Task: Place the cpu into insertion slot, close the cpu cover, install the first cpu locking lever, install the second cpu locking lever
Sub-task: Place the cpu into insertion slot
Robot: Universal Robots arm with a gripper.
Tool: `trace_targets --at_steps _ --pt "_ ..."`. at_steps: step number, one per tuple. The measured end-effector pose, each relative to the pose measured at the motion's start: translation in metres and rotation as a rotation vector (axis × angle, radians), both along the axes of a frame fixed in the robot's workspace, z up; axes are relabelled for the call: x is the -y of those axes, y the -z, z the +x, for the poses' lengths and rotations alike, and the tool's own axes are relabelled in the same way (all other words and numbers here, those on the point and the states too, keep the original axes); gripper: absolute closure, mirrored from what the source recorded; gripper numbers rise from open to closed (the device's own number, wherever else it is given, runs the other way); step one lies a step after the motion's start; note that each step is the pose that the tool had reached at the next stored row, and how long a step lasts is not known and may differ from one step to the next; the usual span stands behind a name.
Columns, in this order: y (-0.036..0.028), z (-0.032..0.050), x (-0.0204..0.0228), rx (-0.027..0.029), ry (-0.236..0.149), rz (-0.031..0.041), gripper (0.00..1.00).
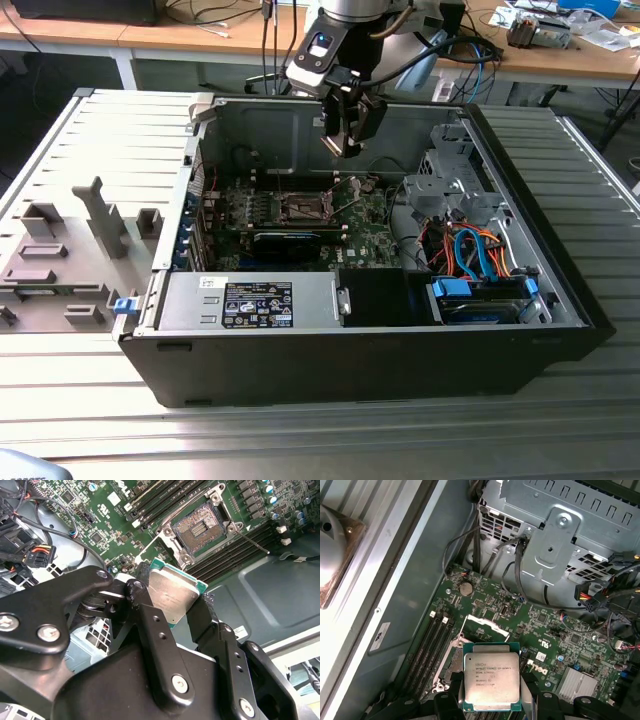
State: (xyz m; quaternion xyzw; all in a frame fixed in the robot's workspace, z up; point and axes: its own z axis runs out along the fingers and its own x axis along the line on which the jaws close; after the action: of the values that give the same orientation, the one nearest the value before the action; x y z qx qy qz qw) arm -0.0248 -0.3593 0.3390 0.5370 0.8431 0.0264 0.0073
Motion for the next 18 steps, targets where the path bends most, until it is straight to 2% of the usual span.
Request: trace_targets --at_steps 18 --pt "0.0003 0.0 0.0 0.0 0.026 0.0 0.46"
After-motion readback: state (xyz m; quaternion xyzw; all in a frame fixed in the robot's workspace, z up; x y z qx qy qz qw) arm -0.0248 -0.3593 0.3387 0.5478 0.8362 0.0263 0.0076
